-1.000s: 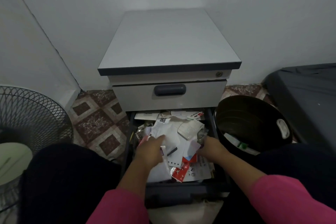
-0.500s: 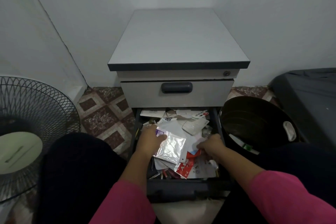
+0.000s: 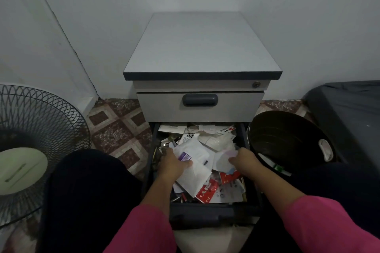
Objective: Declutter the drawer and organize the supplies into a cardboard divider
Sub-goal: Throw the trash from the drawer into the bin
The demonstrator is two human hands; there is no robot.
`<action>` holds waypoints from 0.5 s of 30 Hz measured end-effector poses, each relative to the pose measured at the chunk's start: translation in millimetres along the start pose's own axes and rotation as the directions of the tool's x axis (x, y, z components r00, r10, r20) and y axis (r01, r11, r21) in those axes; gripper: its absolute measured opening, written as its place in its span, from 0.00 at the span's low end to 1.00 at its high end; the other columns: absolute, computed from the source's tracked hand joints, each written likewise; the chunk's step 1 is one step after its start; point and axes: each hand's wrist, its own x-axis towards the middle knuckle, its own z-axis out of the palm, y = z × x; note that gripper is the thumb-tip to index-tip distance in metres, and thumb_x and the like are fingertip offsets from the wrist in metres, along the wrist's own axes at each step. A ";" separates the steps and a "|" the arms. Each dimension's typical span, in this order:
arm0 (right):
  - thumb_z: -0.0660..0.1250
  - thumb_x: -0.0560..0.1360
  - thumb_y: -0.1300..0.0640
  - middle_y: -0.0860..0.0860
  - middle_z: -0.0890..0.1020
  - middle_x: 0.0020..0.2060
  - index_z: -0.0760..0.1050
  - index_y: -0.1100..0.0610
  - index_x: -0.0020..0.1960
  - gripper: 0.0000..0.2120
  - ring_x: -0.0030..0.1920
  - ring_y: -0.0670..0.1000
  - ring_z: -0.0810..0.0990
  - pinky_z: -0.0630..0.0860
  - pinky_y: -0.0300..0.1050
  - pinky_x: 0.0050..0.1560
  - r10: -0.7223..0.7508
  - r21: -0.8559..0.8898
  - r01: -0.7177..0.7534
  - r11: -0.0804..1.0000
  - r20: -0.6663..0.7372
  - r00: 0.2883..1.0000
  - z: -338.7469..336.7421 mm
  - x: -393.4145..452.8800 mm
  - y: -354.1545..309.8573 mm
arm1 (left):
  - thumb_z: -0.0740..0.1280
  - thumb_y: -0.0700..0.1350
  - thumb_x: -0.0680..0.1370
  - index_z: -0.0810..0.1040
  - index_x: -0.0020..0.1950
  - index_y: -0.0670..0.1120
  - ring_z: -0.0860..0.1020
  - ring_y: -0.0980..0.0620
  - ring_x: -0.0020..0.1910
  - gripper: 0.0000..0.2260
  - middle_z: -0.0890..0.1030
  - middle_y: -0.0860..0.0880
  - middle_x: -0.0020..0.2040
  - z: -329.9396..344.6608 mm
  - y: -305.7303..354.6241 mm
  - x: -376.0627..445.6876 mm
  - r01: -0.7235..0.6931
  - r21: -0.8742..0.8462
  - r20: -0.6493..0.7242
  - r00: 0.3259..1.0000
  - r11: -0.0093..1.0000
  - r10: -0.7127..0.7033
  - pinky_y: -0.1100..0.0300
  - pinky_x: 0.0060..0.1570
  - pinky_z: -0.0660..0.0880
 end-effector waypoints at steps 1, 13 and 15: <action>0.63 0.79 0.60 0.60 0.77 0.59 0.71 0.65 0.63 0.15 0.58 0.57 0.77 0.73 0.45 0.52 -0.002 -0.031 0.002 1.000 0.001 1.000 -2.0 -1.5 -1.0 | 0.77 0.51 0.68 0.61 0.73 0.45 0.71 0.42 0.64 0.40 0.69 0.43 0.68 0.9 0.6 -1.1 -0.003 0.033 0.003 1.000 0.999 0.003 0.46 0.63 0.72; 0.63 0.79 0.59 0.57 0.77 0.57 0.70 0.61 0.64 0.15 0.56 0.55 0.77 0.72 0.43 0.50 -0.027 -0.125 0.030 0.992 0.021 0.999 -10.6 -6.0 -2.8 | 0.75 0.54 0.69 0.73 0.63 0.46 0.70 0.41 0.62 0.26 0.70 0.42 0.64 -1.4 -1.3 -0.6 -0.008 0.414 -0.206 0.973 0.910 0.102 0.49 0.59 0.72; 0.64 0.78 0.58 0.57 0.76 0.52 0.71 0.62 0.63 0.15 0.52 0.54 0.77 0.72 0.43 0.48 -0.013 -0.132 0.015 0.991 0.015 1.000 -11.8 -5.4 -3.2 | 0.74 0.52 0.70 0.79 0.54 0.47 0.73 0.43 0.58 0.16 0.75 0.44 0.58 -3.8 1.4 -2.6 -0.036 0.405 -0.217 0.967 0.913 0.134 0.51 0.55 0.74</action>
